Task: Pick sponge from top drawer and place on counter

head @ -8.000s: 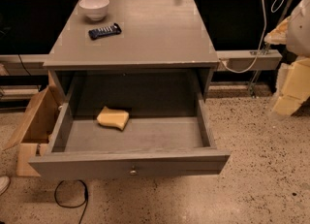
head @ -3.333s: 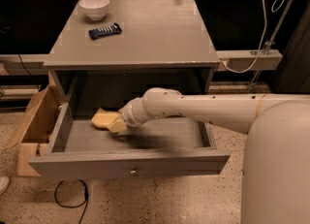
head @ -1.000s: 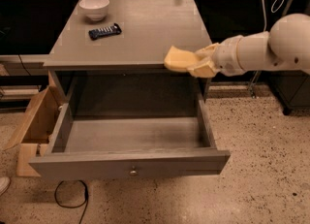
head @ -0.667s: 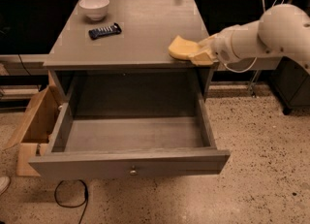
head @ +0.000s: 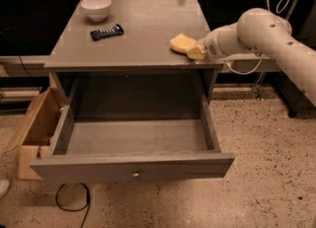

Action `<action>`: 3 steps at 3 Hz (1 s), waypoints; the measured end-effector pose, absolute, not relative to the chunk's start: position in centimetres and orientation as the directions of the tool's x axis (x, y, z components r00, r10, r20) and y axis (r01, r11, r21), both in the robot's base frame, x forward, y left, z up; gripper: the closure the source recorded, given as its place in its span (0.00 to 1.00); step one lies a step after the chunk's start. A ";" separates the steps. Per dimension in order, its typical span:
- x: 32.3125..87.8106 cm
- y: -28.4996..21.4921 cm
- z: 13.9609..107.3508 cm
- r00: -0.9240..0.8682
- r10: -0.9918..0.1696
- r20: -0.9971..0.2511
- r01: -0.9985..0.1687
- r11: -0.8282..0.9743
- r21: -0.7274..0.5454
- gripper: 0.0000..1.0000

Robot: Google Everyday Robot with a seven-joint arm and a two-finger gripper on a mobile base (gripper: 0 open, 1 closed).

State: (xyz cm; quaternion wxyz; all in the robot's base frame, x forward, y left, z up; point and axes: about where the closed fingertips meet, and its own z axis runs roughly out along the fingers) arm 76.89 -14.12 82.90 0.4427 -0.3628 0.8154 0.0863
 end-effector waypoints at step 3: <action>77.9 -13.7 83.2 -0.361 -0.488 -0.794 -0.661 0.735 -0.151 0.31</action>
Offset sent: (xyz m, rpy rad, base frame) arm 0.0098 0.0046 -0.0011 0.0283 0.0126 -0.0132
